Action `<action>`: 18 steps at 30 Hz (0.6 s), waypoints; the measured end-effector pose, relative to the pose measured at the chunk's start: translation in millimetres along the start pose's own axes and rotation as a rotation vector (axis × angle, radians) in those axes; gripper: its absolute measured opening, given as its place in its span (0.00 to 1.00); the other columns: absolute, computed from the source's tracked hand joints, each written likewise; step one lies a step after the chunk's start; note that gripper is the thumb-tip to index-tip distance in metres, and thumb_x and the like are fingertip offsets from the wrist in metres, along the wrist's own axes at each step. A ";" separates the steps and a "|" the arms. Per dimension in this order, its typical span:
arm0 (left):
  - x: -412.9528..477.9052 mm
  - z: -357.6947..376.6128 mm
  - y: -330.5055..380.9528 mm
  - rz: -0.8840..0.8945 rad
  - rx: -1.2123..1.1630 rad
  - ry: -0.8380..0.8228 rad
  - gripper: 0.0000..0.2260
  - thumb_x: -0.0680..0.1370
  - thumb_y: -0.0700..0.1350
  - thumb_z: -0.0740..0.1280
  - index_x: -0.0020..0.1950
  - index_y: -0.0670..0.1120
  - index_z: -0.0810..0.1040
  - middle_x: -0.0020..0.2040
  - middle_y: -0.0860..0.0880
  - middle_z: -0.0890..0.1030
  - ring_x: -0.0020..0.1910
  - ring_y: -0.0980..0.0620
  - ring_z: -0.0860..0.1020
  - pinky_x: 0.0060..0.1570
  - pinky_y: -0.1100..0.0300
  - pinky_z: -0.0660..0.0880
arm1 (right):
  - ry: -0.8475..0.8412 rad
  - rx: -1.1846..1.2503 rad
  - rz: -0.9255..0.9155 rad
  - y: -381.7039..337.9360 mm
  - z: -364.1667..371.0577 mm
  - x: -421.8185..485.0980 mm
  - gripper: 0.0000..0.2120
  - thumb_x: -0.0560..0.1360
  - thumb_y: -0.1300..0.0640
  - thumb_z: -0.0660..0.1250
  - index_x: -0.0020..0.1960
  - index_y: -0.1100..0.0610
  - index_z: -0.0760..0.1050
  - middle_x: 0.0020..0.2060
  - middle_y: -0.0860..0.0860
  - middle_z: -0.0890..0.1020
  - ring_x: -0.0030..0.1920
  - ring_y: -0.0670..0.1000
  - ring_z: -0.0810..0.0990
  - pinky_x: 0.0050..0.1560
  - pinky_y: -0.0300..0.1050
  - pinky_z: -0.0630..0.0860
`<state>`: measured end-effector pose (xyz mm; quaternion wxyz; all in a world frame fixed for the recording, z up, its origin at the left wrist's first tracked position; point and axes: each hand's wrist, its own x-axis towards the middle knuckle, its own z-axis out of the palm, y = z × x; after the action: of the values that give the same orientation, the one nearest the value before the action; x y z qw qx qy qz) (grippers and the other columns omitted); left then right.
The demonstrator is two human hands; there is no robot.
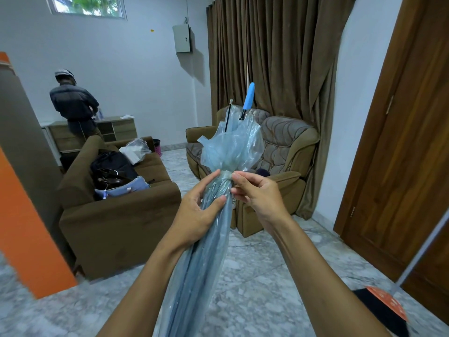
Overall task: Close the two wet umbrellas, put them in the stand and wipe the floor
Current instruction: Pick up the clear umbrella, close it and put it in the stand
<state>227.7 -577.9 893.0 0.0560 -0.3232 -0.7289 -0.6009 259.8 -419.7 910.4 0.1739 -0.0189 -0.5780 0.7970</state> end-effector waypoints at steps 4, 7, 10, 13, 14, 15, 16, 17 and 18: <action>-0.5 0.4 -2.7 -0.019 -0.037 -0.021 0.24 0.77 0.40 0.69 0.72 0.52 0.71 0.65 0.58 0.76 0.62 0.66 0.75 0.55 0.75 0.71 | -0.027 0.071 0.063 5.0 -1.5 -0.1 0.08 0.75 0.59 0.70 0.54 0.60 0.80 0.43 0.52 0.85 0.41 0.45 0.83 0.52 0.43 0.79; 0.3 1.6 -5.0 -0.037 -0.057 -0.034 0.23 0.78 0.41 0.69 0.72 0.53 0.71 0.67 0.56 0.76 0.63 0.63 0.75 0.58 0.71 0.72 | -0.072 0.176 0.105 8.9 -0.5 -0.8 0.16 0.74 0.56 0.71 0.59 0.62 0.78 0.42 0.52 0.85 0.43 0.47 0.84 0.45 0.42 0.81; 0.7 3.5 -5.2 -0.042 -0.050 -0.043 0.23 0.78 0.41 0.69 0.72 0.54 0.71 0.67 0.56 0.76 0.63 0.63 0.75 0.59 0.70 0.72 | -0.044 0.259 0.087 14.2 0.9 -1.3 0.14 0.74 0.57 0.71 0.57 0.63 0.78 0.45 0.56 0.85 0.42 0.49 0.84 0.39 0.39 0.81; 1.5 4.0 -3.3 -0.040 -0.041 -0.055 0.23 0.78 0.41 0.69 0.72 0.54 0.70 0.66 0.56 0.76 0.62 0.64 0.76 0.57 0.71 0.73 | -0.032 0.269 0.070 16.4 0.4 -1.4 0.12 0.75 0.58 0.69 0.55 0.63 0.78 0.45 0.56 0.86 0.42 0.49 0.85 0.40 0.40 0.81; 1.7 3.9 -2.7 -0.039 -0.039 -0.057 0.23 0.78 0.41 0.69 0.72 0.54 0.70 0.66 0.56 0.76 0.62 0.64 0.76 0.57 0.72 0.73 | -0.031 0.263 0.069 16.6 -0.2 -0.7 0.13 0.75 0.58 0.69 0.57 0.64 0.78 0.46 0.57 0.86 0.43 0.50 0.85 0.41 0.40 0.81; 1.7 4.1 -2.3 -0.038 -0.037 -0.057 0.23 0.78 0.41 0.69 0.72 0.54 0.70 0.66 0.56 0.76 0.61 0.64 0.76 0.56 0.72 0.73 | -0.031 0.254 0.069 16.5 -0.7 0.0 0.14 0.76 0.58 0.69 0.58 0.65 0.77 0.47 0.58 0.86 0.44 0.50 0.85 0.42 0.41 0.81; 1.5 4.2 -2.2 -0.035 -0.033 -0.057 0.23 0.78 0.41 0.69 0.72 0.53 0.70 0.66 0.56 0.76 0.61 0.64 0.76 0.57 0.72 0.73 | -0.032 0.245 0.070 16.1 -1.1 0.5 0.16 0.76 0.58 0.69 0.60 0.66 0.77 0.48 0.58 0.85 0.46 0.51 0.85 0.43 0.41 0.82; 1.3 4.3 -2.3 -0.030 -0.023 -0.054 0.23 0.78 0.42 0.69 0.72 0.53 0.70 0.66 0.56 0.76 0.62 0.64 0.76 0.57 0.72 0.73 | -0.033 0.242 0.074 15.9 -1.3 1.0 0.17 0.76 0.58 0.69 0.61 0.67 0.76 0.49 0.59 0.85 0.47 0.52 0.84 0.44 0.42 0.82; 0.9 4.3 -2.2 -0.023 -0.008 -0.053 0.23 0.78 0.42 0.69 0.72 0.54 0.70 0.66 0.56 0.76 0.62 0.64 0.76 0.57 0.72 0.72 | -0.036 0.243 0.078 16.1 -1.5 1.8 0.17 0.76 0.59 0.69 0.61 0.68 0.76 0.50 0.60 0.85 0.47 0.52 0.84 0.44 0.42 0.82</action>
<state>227.1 -573.8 890.3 0.0286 -0.3306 -0.7315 -0.5956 254.4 -422.2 895.3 0.1332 -0.0058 -0.4789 0.8677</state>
